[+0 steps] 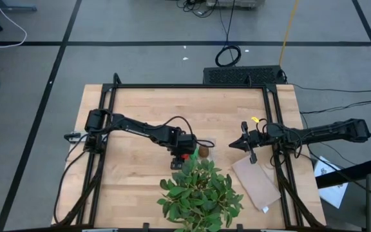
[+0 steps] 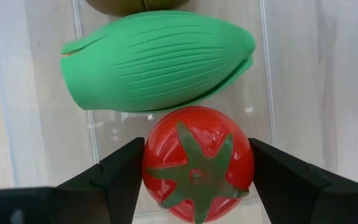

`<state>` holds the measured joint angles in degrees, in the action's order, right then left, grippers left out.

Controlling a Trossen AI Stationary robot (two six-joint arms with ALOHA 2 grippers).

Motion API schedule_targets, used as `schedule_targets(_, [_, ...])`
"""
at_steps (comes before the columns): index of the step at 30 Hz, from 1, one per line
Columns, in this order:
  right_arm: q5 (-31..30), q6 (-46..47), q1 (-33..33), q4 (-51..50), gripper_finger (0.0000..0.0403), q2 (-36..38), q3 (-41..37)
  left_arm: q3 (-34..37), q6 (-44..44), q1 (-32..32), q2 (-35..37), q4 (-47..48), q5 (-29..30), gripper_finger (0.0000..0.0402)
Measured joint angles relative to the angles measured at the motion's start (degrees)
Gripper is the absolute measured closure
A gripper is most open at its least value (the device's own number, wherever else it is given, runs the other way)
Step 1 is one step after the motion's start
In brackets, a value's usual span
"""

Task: Pick and placing Produce into tupperware
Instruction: Put the orange tomato into the transparent bin

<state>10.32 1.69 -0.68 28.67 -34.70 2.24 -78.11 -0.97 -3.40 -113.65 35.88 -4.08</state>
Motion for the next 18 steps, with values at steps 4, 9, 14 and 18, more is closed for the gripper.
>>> schedule_targets(4, [-0.01,-0.02,-0.01,0.02,0.0403,0.0,-0.02,0.0,-0.24,0.0,-0.02,0.24,-0.16,0.0137])
schedule_targets(9, [-0.01,-0.02,0.01,0.07,0.0403,0.0,-0.01,0.02,-0.9,0.0,-0.07,0.22,-0.31,0.0137])
schedule_targets(14, [0.0,-0.02,0.0,0.17,0.0403,0.0,-0.02,0.04,-0.84,0.0,-0.09,0.2,0.68,0.0132])
schedule_targets(18, [0.0,-0.02,0.01,0.22,0.0403,0.0,-0.01,0.31,-1.67,0.0,-0.42,1.16,-0.3,0.0106])
